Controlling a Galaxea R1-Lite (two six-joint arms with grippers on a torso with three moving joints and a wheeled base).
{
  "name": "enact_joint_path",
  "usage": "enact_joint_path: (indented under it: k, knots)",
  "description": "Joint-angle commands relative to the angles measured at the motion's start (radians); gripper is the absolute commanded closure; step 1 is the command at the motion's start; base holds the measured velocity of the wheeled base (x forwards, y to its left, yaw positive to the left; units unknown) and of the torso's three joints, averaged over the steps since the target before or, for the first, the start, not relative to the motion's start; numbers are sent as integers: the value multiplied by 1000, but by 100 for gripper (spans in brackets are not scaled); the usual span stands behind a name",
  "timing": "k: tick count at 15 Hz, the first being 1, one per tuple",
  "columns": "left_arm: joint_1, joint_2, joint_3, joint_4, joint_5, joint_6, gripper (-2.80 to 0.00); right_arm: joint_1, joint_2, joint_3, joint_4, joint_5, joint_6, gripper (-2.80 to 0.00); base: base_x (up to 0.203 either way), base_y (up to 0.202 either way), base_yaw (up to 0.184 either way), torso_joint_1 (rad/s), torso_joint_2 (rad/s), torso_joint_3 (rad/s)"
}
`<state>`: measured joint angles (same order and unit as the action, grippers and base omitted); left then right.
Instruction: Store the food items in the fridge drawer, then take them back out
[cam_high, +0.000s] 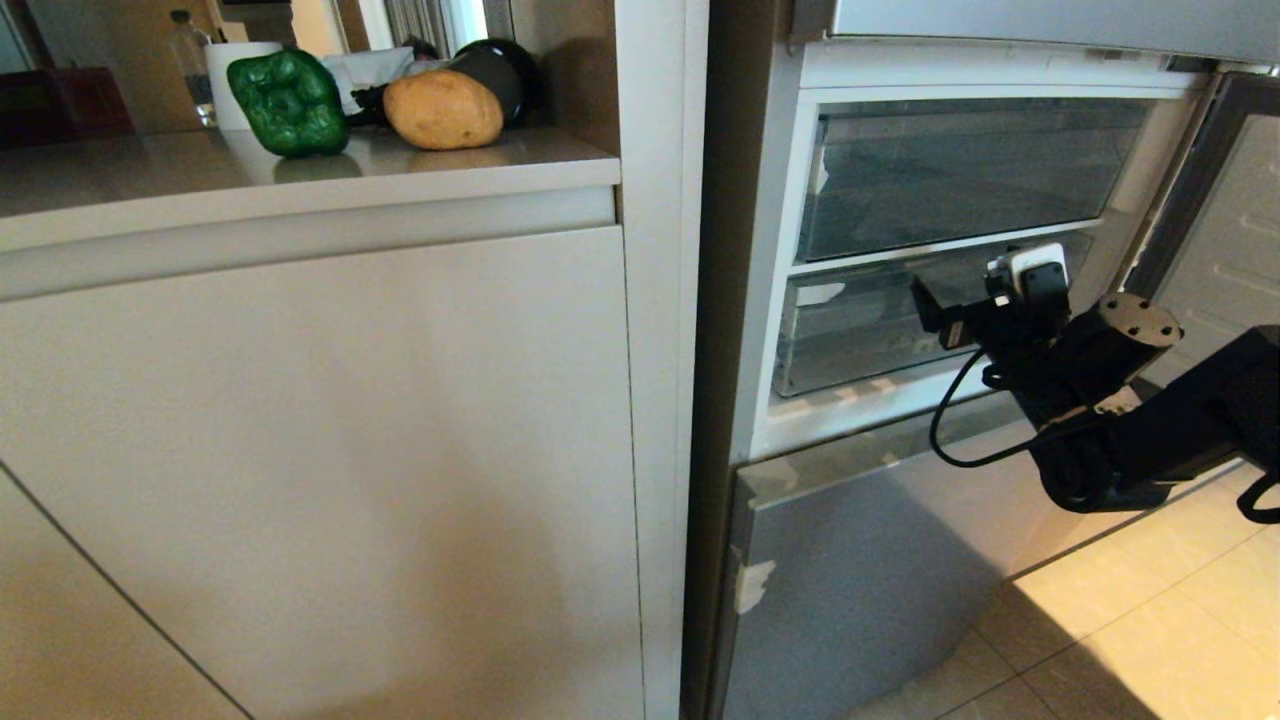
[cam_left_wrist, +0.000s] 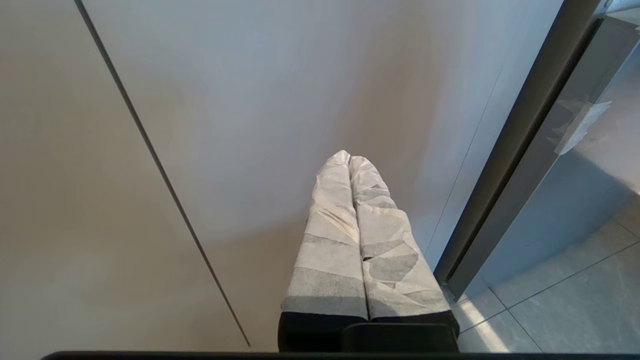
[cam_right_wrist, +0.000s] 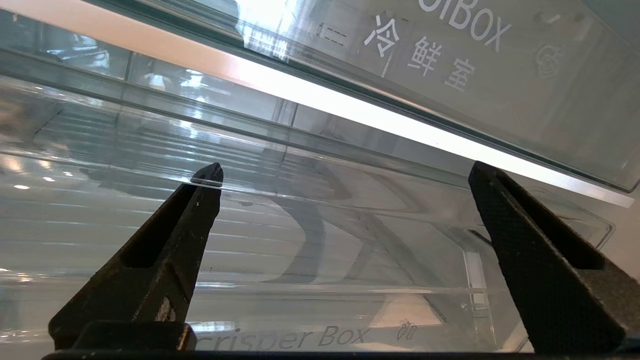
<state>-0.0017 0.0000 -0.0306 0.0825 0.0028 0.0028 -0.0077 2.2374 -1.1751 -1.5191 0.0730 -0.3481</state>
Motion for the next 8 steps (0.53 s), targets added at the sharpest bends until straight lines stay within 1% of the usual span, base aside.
enact_joint_path:
  k: [1,8]
  knots:
    - [0,0,0,0,0,0,0,0,-7,1,-11,1,-2,-280,0,0,0,0,0,0]
    - [0,0,0,0,0,0,0,7,-82,112,-11,2,-2,-280,0,0,0,0,0,0]
